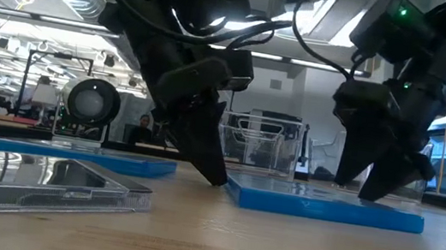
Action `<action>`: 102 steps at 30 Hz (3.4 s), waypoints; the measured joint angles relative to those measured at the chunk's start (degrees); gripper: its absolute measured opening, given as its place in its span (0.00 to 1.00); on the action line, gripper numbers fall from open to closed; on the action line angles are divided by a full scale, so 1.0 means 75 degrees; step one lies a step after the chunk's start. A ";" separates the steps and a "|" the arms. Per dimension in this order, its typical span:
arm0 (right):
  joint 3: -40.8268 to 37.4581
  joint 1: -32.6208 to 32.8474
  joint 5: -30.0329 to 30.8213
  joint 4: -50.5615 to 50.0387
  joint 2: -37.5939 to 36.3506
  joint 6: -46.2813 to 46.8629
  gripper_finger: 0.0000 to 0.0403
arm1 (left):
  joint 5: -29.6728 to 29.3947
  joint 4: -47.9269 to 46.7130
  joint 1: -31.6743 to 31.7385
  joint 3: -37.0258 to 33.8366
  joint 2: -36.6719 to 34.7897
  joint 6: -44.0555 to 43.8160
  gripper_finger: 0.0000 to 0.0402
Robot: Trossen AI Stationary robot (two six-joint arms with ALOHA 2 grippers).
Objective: Pick & place jewel cases by type
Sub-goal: Put the right blue CD case into the right transparent bin
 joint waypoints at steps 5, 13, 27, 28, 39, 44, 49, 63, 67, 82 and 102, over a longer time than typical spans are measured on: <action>-0.0026 0.0006 -0.0170 0.0437 0.0044 0.0215 0.68 | -0.0003 0.0007 -0.0003 0.0000 -0.0003 -0.0299 0.25; -0.0026 -0.0122 -0.0402 0.0961 0.0283 0.0547 0.68 | 0.0038 0.0388 -0.0025 -0.0003 -0.0003 -0.0345 0.25; -0.0076 -0.0399 -0.1008 0.1919 0.0496 -0.0088 0.68 | 0.1242 0.1566 -0.0064 0.0041 0.0779 -0.0511 0.23; -0.0081 -0.0400 -0.1065 0.1955 0.0497 -0.0166 0.68 | 0.1345 0.1612 -0.0049 0.0041 0.0790 -0.0505 0.22; -0.0085 -0.0408 -0.1316 0.1976 0.0330 -0.0640 0.68 | 0.1335 0.1697 -0.0009 0.0023 0.0790 -0.0523 0.18; 0.0015 -0.0385 -0.1141 0.1212 0.0289 -0.0639 0.68 | 0.1230 0.1935 -0.0005 0.0006 0.0781 -0.0546 0.15; 0.0006 -0.0373 -0.0984 0.1186 0.0286 -0.0808 0.68 | 0.1137 0.2214 0.0000 0.0000 0.0798 0.0144 0.12; -0.0025 -0.0381 -0.1004 0.1278 0.0289 -0.0839 0.68 | 0.1108 0.2288 0.0000 -0.0003 0.0810 0.3708 0.07; -0.0055 -0.0396 -0.1185 0.1504 0.0292 -0.0835 0.68 | 0.0887 0.2291 -0.0009 -0.0003 0.0810 0.4225 0.07; -0.0020 -0.0399 -0.1206 0.1397 0.0300 -0.0607 0.68 | 0.0210 0.2383 -0.0193 -0.0003 0.0810 0.4971 0.01; -0.0041 -0.0364 -0.1666 0.2037 0.0317 -0.0819 0.67 | -0.0680 0.2605 -0.0234 -0.0001 0.0822 0.6520 0.04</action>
